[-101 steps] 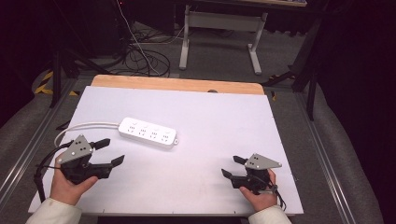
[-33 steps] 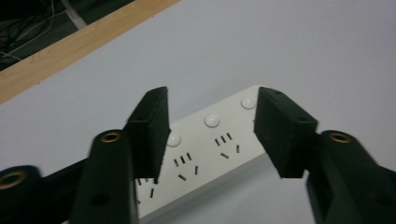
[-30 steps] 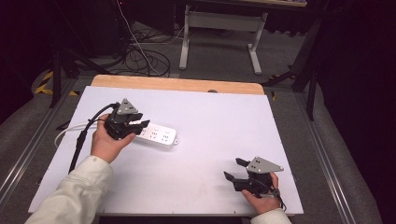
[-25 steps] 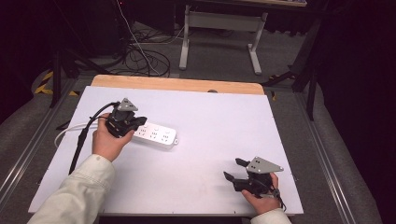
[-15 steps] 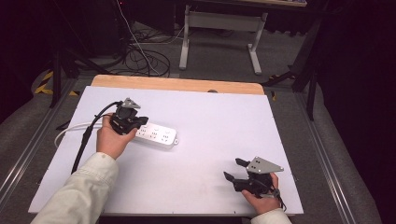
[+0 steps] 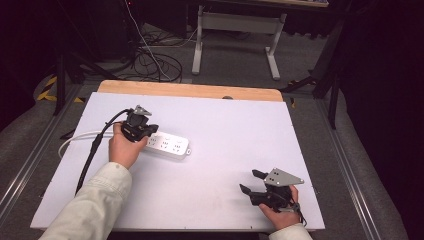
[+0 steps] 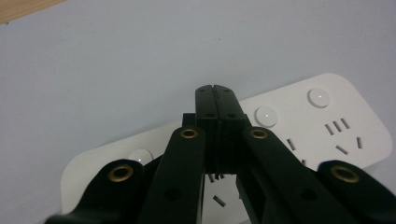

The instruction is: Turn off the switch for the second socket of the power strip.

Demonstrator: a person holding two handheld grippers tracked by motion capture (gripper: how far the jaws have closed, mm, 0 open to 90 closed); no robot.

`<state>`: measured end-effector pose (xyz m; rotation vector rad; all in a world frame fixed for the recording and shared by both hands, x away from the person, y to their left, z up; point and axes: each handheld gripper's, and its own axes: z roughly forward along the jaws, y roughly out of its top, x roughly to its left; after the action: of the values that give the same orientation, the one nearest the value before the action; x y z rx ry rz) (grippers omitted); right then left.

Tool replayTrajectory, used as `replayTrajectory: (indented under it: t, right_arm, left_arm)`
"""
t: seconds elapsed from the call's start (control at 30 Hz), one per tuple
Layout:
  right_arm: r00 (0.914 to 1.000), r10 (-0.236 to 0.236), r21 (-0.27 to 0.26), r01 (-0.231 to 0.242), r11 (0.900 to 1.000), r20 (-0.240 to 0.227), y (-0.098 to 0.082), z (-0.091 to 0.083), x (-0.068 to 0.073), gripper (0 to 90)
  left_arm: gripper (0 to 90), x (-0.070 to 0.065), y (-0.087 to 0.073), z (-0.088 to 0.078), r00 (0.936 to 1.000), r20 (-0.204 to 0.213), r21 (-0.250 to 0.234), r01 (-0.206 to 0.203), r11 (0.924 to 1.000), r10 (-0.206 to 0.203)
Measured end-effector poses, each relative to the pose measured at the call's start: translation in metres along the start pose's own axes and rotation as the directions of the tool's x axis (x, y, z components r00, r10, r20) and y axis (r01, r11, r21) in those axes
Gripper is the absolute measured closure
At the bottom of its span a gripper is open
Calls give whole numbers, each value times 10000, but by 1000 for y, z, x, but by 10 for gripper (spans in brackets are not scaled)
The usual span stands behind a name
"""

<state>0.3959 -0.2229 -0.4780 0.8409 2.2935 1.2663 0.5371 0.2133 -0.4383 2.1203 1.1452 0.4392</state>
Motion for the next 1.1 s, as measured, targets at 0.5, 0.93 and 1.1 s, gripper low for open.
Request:
replayTrajectory:
  t: [0.5, 0.93, 1.1]
  right_arm:
    - [10000, -3, 25, 3, 10000, -52, 0, 0, 0, 334]
    - [10000, 44, 8, -44, 10000, -71, -1, 0, -1, 334]
    - [10000, 55, 8, -55, 10000, -66, -1, 0, -2, 334]
  left_arm:
    - [899, 1, -2, 10, 9998, -55, 504, 184, 9986, -182]
    - [898, 3, -3, 13, 9998, 77, 532, 180, 9984, -184]
    - [898, 0, -4, 14, 10000, -8, 551, 45, 9985, -45]
